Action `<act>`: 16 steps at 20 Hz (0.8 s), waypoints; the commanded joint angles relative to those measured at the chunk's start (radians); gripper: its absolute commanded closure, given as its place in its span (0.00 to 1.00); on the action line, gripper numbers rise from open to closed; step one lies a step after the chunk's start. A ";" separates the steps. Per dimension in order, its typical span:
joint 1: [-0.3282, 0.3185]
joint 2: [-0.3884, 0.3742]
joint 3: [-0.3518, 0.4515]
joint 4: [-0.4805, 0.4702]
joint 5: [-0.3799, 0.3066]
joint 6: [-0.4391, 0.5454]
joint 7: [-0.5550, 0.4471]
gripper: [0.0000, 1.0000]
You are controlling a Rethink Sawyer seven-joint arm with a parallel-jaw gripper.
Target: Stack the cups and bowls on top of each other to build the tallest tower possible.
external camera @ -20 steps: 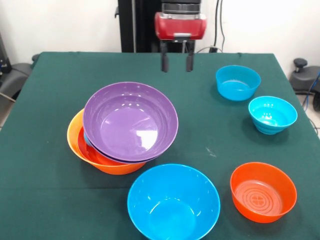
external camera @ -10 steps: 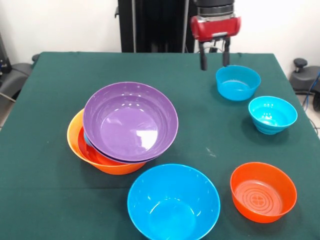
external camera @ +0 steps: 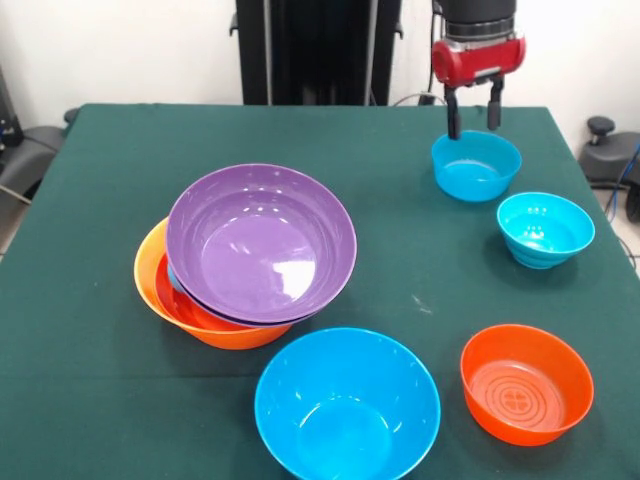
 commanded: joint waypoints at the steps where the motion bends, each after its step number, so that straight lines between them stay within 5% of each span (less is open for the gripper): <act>1: 0.049 0.147 -0.101 -0.106 0.010 0.020 0.116 0.00; 16: 0.068 0.233 -0.166 -0.196 0.004 0.028 0.058 0.00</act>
